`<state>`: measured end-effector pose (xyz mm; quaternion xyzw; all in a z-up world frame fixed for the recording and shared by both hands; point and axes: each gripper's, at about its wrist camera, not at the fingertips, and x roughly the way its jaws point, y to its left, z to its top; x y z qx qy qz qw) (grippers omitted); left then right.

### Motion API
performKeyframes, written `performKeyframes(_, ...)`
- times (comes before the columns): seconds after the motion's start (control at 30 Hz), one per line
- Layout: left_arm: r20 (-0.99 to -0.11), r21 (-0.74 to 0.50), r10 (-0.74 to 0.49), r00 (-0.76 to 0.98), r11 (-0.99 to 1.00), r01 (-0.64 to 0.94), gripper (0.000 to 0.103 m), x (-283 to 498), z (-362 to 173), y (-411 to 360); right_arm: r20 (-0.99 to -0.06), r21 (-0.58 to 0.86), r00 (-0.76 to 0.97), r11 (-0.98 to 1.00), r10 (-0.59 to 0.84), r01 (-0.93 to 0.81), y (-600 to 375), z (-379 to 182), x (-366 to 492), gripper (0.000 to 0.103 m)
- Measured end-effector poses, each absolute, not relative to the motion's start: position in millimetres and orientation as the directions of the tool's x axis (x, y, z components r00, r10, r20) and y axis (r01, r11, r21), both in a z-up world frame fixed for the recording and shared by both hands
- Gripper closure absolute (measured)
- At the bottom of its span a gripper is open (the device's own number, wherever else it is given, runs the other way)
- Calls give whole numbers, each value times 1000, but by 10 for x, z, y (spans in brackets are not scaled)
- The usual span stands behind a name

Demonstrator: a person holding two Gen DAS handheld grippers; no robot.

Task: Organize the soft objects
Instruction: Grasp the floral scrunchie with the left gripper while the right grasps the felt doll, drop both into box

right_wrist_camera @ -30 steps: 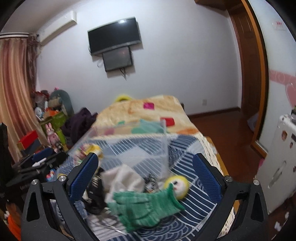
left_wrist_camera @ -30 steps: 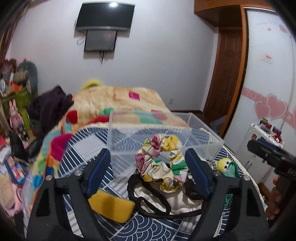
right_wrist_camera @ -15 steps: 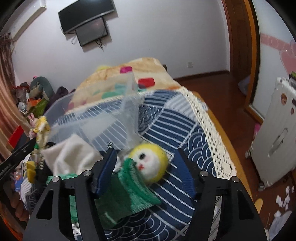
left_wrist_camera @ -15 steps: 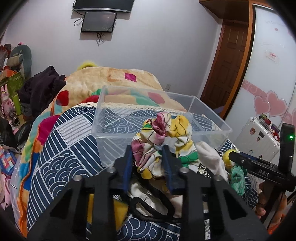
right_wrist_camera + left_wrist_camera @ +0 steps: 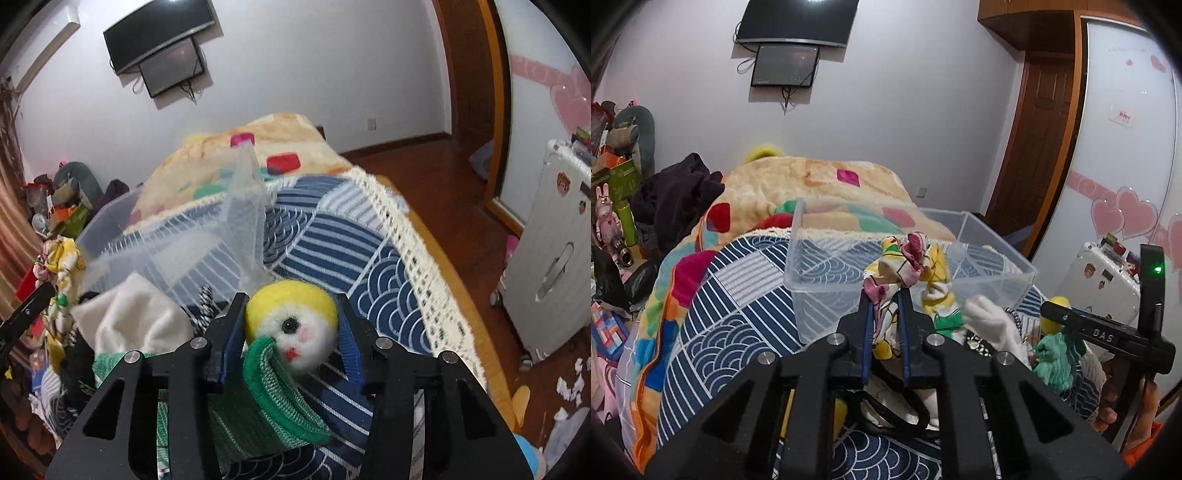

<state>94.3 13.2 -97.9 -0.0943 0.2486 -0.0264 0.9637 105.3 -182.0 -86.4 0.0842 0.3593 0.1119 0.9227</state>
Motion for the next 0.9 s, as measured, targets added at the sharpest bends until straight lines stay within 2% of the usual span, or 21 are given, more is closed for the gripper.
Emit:
performKeyframes(0.37,-387,-188,-91,918,982,18,92,889,-590,269,-487,214,800,936,351,-280,-1513,-258,799,60)
performKeyframes(0.6,-361,-158,-57,931,987,-1,92,1109,-376,355,-461,143,812,933,357,-329,-1188,-84,967,60)
performKeyframes(0.73,-388,-158,-56,920,987,-7,92,1322,-377,396,-466,130,811,934,354,-333,-1078,-61,1181,60)
performKeyframes(0.9,-465,-151,-63,883,989,-9,92,1635,-521,376,-497,122,799,939,337,-321,-987,-148,1370,60)
